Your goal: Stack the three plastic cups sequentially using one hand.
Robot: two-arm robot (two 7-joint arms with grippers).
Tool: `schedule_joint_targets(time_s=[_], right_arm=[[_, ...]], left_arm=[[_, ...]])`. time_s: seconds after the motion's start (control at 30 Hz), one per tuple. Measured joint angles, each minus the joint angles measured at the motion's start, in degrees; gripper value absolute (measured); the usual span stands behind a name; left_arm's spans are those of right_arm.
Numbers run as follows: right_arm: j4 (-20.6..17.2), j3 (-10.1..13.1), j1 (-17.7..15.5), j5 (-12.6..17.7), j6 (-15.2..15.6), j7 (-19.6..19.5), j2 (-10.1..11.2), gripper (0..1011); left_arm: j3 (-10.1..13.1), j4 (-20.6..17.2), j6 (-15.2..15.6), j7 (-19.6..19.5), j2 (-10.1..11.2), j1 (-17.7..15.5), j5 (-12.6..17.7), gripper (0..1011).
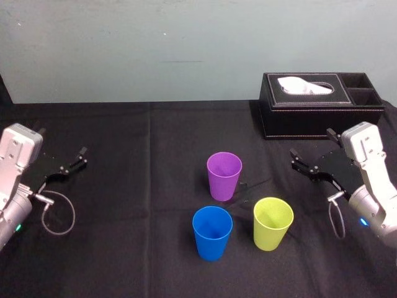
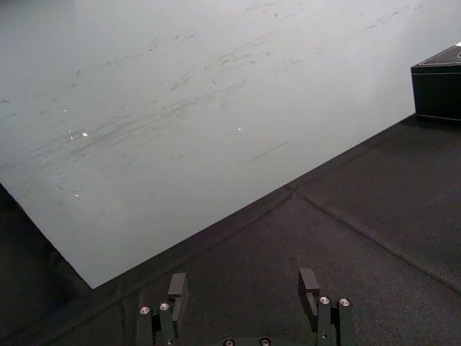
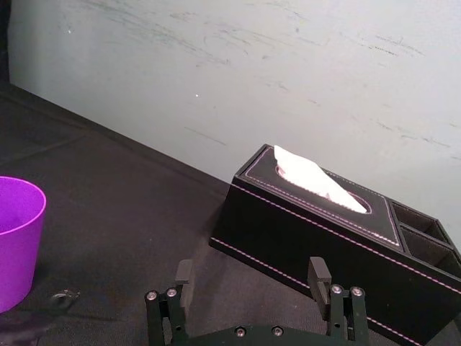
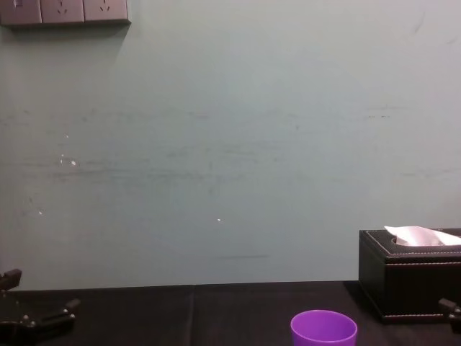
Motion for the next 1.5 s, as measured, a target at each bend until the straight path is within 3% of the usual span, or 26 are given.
schedule_joint_targets(time_s=[1.27, 1.5], right_arm=[[0.0, 0.0, 0.0, 0.0, 0.0, 0.0, 0.0, 1002], [-1.8, 1.3, -1.3, 1.1, 0.7, 1.7, 0.5, 1002]], left_arm=[[0.0, 0.0, 0.0, 0.0, 0.0, 0.0, 0.0, 1010], [0.0, 0.0, 0.0, 0.0, 0.0, 0.0, 0.0, 1010]])
